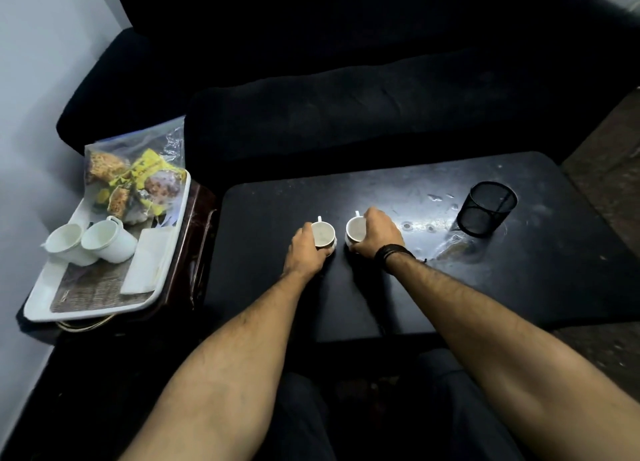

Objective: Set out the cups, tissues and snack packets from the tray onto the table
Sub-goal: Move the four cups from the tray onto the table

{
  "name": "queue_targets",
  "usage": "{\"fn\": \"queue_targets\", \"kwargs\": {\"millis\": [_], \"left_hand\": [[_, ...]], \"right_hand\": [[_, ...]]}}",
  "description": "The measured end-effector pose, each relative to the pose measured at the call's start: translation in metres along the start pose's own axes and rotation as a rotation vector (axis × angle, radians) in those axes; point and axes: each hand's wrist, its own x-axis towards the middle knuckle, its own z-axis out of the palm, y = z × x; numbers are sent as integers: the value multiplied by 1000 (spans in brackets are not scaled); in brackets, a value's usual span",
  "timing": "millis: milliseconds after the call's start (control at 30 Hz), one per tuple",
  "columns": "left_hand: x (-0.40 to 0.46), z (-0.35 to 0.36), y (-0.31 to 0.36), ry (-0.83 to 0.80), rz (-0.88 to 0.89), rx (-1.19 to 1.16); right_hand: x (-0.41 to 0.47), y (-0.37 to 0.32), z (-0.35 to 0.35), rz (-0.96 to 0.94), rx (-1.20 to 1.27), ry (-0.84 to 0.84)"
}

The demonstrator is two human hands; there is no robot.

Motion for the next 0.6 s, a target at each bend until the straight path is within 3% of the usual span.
{"fn": "queue_targets", "kwargs": {"millis": [200, 367, 600], "left_hand": [[-1, 1, -3, -15, -6, 45], [-6, -17, -12, -80, 18, 45], [-15, -100, -45, 229, 171, 90]], "right_hand": [[-4, 4, -2, -19, -63, -32], [-5, -11, -14, -145, -181, 1], [-4, -97, -7, -377, -79, 71]]}}
